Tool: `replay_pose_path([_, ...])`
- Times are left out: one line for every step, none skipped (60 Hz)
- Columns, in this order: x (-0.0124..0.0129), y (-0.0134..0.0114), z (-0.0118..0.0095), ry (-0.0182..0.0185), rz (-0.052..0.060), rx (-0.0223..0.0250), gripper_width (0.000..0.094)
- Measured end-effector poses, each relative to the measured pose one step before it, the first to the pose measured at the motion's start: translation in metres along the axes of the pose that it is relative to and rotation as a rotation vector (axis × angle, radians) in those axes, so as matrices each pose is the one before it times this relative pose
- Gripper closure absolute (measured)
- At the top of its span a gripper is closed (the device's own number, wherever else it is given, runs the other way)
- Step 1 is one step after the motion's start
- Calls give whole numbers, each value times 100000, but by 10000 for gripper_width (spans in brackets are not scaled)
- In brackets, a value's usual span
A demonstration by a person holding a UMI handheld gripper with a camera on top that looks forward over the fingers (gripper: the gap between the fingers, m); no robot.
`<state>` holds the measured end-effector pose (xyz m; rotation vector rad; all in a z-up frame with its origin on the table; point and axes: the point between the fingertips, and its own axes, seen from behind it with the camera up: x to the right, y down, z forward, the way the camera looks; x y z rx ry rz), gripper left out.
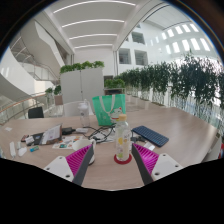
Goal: Pour water
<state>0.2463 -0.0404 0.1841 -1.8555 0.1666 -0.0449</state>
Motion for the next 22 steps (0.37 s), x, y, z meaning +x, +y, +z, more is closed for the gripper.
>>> replay_pose_path([-521,-167,-1070,367,269,202,95])
replay_pose_path([-505,-259,-1099,331,51,600,95])
replay_pose_path([-887,257,-1456,458,-14,899,95])
replay_pose_path([-589,-156,-1139,649,-77,778,94])
replay_pose_path([851,-1612,-186,811,-99,112,96])
replay_pose_path([-366,-70,-1028,1034,119,-194,96])
replay_pose_path([-354,-10,-1063,1023,155,-420,96])
replay_pose_path([-397,-32,-1090,825,130,-364,98])
replay_pose_path([-408,-65,-1129,488,68,-91,96])
replay_pose_path([-467,-154,-1054,196,17,281,96])
replay_pose_path([68,-1086,41,-23,-145,225,96])
replay_pose_path([-313,-17,-1097,-3,158,580,97])
replay_pose_path([-390,-190,-909,24,138,267,98])
replay_pose_path([-428,-181,-843,-45,231,35,98])
replay_pose_path([-440,-125,-842,-91,224,-80,88])
replay_pose_path([-445,-107,-809,-135,165,-27,96])
replay_pose_path([-589,-213,-568,-188,93,-79,97])
replay_pose_path([-419,-164,-792,-243,-83,72,96])
replay_pose_path([-480,-120,-693,-298,-139,132,88])
replay_pose_path([-482,-112,-714,-332,-221,109,95])
replay_pose_path([-459,-88,-684,-312,-295,95,96])
replay_pose_path([-455,-58,-631,-259,-489,13,98])
